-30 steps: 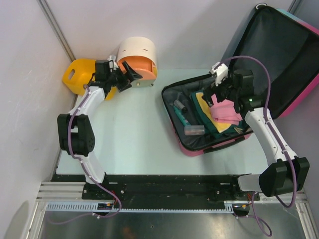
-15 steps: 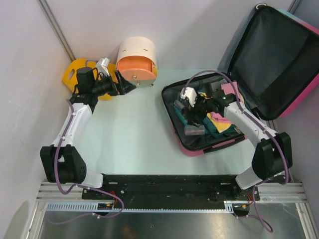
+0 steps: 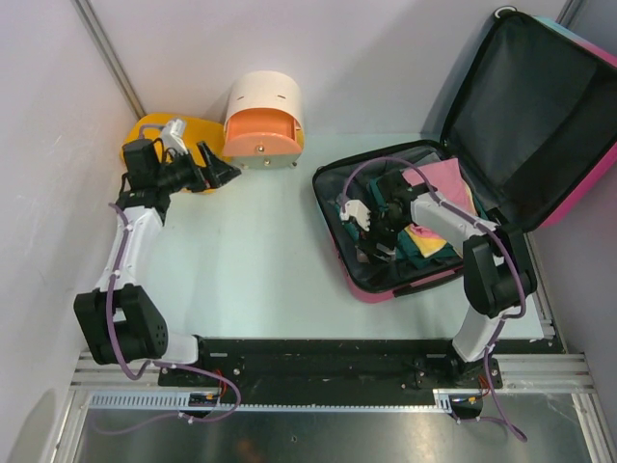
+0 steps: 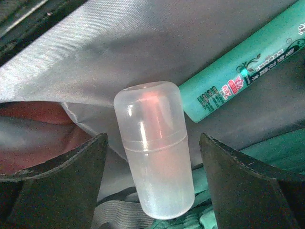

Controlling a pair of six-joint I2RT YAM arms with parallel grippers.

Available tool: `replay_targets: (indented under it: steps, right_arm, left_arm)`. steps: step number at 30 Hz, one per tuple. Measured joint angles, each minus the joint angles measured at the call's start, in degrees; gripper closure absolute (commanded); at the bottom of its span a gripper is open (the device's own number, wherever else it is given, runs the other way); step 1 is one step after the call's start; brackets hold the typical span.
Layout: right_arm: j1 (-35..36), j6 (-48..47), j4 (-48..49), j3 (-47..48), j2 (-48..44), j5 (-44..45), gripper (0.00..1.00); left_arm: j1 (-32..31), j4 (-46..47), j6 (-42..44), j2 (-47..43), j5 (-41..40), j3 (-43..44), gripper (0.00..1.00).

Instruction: Open, take out, and arrange the luggage

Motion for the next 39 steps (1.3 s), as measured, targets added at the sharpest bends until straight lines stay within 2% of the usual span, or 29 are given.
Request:
replay_targets:
  steps: [5, 14, 23, 27, 31, 34, 39]
  right_arm:
    - [0.57, -1.86, 0.35, -0.02, 0.79, 1.60, 0.45]
    - [1.46, -3.76, 1.03, -0.02, 0.66, 3.56, 0.62]
    - [0.81, -0.83, 6.34, -0.02, -3.13, 3.74, 0.68]
    - [0.79, 1.97, 11.96, 0.39, -6.62, 4.35, 0.68]
    - [1.88, 5.14, 23.43, 3.67, -7.17, 7.04, 0.68]
    - [3.63, 6.40, 32.35, 8.81, -5.49, 9.35, 0.68]
    - [7.48, 8.46, 47.47, 27.61, 6.03, 13.18, 0.68]
  left_arm:
    - [3.21, 0.02, -0.92, 0.00, 0.50, 0.00, 0.01]
    - [3.69, 0.02, -0.90, 0.07, 0.11, 0.00, 0.04]
    - [3.69, 0.00, -0.85, 1.01, -1.01, 0.02, 0.05]
    - [3.69, 0.00, -0.85, 1.01, -1.42, 0.02, 0.05]
    - [3.67, 0.00, -0.85, 1.01, -1.97, 0.02, 0.05]
    - [3.69, 0.02, -0.87, 1.01, -2.51, 0.02, 0.05]
    - [3.69, 0.07, -0.92, 0.96, -3.30, -0.04, 0.05]
